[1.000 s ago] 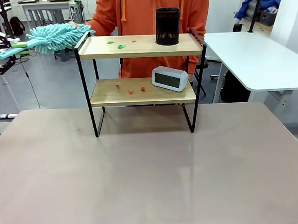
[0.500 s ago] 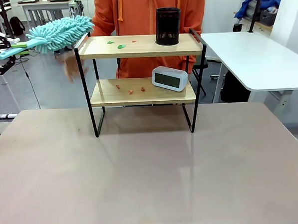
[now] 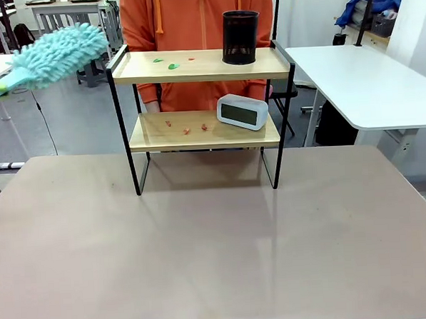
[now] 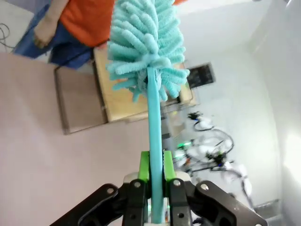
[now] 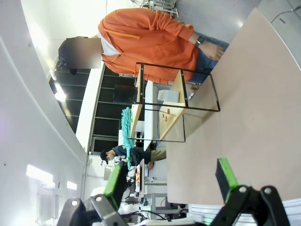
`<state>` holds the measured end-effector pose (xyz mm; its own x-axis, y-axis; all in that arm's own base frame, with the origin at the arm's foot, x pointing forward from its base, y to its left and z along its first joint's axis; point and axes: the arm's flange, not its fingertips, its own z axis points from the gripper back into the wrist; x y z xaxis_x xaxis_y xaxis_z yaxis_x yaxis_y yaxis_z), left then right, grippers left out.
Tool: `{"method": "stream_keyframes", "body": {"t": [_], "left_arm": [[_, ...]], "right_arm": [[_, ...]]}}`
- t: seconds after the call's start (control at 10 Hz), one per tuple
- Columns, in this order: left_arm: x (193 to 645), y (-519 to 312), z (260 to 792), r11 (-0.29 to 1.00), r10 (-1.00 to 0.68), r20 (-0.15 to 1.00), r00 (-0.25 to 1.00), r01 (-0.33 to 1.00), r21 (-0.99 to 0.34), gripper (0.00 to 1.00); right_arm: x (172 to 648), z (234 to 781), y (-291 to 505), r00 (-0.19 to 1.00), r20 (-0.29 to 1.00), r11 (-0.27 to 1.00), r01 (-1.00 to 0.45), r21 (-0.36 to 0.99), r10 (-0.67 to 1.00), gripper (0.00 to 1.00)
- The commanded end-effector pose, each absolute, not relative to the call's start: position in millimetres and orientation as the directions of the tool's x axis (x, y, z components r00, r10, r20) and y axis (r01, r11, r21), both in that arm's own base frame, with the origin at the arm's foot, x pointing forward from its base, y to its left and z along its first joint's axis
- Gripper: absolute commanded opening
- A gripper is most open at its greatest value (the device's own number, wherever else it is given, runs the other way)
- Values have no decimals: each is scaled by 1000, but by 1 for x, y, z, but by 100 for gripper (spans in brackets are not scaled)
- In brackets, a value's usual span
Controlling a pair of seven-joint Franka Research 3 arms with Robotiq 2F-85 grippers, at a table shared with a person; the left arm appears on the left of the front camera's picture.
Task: Clean the shelf.
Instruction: Pick up the Duster from the human, then clean the specific tier of the Shelf with the Duster once objects are removed.
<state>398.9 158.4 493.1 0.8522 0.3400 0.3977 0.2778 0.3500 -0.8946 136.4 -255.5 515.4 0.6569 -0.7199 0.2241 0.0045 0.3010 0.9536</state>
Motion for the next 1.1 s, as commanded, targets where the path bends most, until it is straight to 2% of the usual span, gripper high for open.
{"method": "stream_keyframes", "body": {"t": [0.0, 0.3, 0.4, 0.5, 0.6, 1.0], "left_arm": [[326, 180, 485, 484, 135, 500, 855, 384, -786, 0], [248, 215, 494, 622, 20, 603, 798, 462, -632, 0], [234, 221, 495, 608, 0, 608, 794, 483, -630, 0], [230, 219, 493, 612, 35, 624, 781, 477, -631, 0], [242, 221, 495, 625, 11, 572, 820, 441, -644, 0], [242, 221, 495, 625, 11, 572, 820, 441, -644, 0]], "right_arm": [[136, 518, -256, 645, 253, 310, -26, 950, -721, 100], [136, 518, -256, 645, 253, 310, -26, 950, -721, 100], [136, 518, -256, 645, 253, 310, -26, 950, -721, 100], [136, 518, -256, 645, 253, 310, -26, 950, -721, 100], [136, 518, -256, 645, 253, 310, -26, 950, -721, 100], [136, 518, -256, 645, 253, 310, -26, 950, -721, 100]]}}
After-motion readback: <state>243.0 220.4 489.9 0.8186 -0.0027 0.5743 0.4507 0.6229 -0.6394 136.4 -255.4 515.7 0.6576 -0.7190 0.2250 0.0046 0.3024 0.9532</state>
